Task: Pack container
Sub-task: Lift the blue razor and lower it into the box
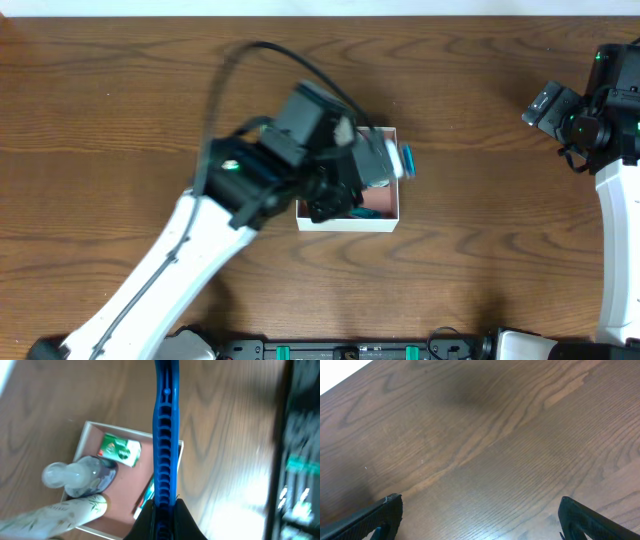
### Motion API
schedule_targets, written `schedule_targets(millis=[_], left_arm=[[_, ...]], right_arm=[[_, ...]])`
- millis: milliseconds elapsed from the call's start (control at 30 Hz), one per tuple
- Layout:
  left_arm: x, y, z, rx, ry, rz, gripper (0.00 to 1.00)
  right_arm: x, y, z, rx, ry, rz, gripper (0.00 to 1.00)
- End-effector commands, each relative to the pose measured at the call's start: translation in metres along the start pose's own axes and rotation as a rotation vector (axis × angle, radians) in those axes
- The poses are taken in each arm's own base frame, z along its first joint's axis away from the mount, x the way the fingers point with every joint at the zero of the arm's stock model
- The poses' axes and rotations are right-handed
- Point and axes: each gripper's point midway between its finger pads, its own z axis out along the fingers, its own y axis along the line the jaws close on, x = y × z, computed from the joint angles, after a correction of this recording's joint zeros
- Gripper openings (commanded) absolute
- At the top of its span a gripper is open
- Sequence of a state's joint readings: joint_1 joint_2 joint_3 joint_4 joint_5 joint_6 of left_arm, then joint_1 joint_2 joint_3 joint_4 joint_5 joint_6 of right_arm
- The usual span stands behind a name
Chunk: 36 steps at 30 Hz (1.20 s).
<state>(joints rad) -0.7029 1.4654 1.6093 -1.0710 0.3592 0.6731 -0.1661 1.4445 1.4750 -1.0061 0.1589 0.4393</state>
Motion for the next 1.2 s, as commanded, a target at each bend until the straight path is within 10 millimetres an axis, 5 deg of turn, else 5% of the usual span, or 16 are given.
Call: schedule_targets(millis=[0, 367, 567, 667, 700, 733, 800, 1000, 1167], left_arm=[[0.034, 0.015, 0.031, -0.048, 0.199, 0.205, 0.06], [0.092, 0.036, 0.109, 0.028, 0.494, 0.221, 0.06], [0.114, 0.038, 0.134, 0.084, 0.563, 0.193, 0.06], [0.118, 0.04, 0.135, 0.088, 0.572, 0.18, 0.09], [0.119, 0.041, 0.135, 0.087, 0.572, 0.179, 0.17], [0.118, 0.041, 0.135, 0.084, 0.573, 0.181, 0.36], [0.121, 0.045, 0.133, 0.062, 0.593, 0.189, 0.5], [0.124, 0.05, 0.123, 0.025, 0.637, 0.204, 0.51], [0.107, 0.05, 0.1, -0.045, 0.578, 0.149, 0.51]], right_arm=[[-0.002, -0.004, 0.0, 0.018, -0.008, -0.006, 0.99], [-0.002, -0.004, 0.0, 0.018, -0.008, -0.006, 0.99], [-0.002, -0.004, 0.0, 0.018, -0.008, -0.006, 0.99], [-0.002, -0.004, 0.0, 0.018, -0.008, -0.006, 0.99], [-0.002, -0.004, 0.0, 0.018, -0.009, -0.006, 0.99], [-0.002, -0.004, 0.0, 0.018, -0.008, -0.006, 0.99], [-0.002, -0.004, 0.0, 0.018, -0.008, -0.006, 0.99], [-0.002, -0.004, 0.0, 0.018, -0.008, -0.006, 0.99], [-0.002, -0.004, 0.0, 0.018, -0.008, -0.006, 0.99]])
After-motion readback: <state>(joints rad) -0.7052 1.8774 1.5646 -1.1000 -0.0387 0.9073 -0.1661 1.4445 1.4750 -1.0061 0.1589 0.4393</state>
